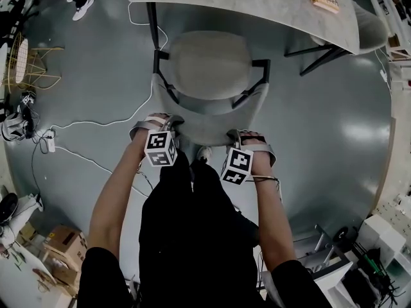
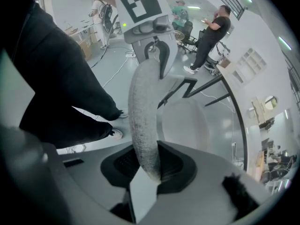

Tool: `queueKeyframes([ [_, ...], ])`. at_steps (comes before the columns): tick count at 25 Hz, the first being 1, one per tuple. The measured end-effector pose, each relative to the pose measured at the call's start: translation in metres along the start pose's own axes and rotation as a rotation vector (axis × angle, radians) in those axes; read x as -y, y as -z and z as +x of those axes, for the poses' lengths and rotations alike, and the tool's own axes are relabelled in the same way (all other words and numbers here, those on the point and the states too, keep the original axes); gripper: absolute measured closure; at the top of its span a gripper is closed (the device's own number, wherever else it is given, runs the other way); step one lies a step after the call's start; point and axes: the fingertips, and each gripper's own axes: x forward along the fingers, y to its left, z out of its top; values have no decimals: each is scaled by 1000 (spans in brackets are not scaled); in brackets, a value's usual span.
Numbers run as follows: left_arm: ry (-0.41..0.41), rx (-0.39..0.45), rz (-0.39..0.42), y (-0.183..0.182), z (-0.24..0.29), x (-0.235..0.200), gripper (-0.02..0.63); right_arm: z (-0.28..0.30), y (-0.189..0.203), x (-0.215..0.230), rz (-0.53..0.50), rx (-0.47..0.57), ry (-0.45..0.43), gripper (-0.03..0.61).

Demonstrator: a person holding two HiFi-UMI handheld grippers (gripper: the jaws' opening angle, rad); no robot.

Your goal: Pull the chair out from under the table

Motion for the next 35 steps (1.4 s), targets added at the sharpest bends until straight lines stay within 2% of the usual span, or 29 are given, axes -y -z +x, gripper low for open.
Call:
queueKeyframes([
  [12,10,41,11,0,-1,0,497,-2,-2,2,40,-29,10,485],
  [35,29,44,59,4,-8,34,496,-8,-11,-39,89,-32,17,485],
])
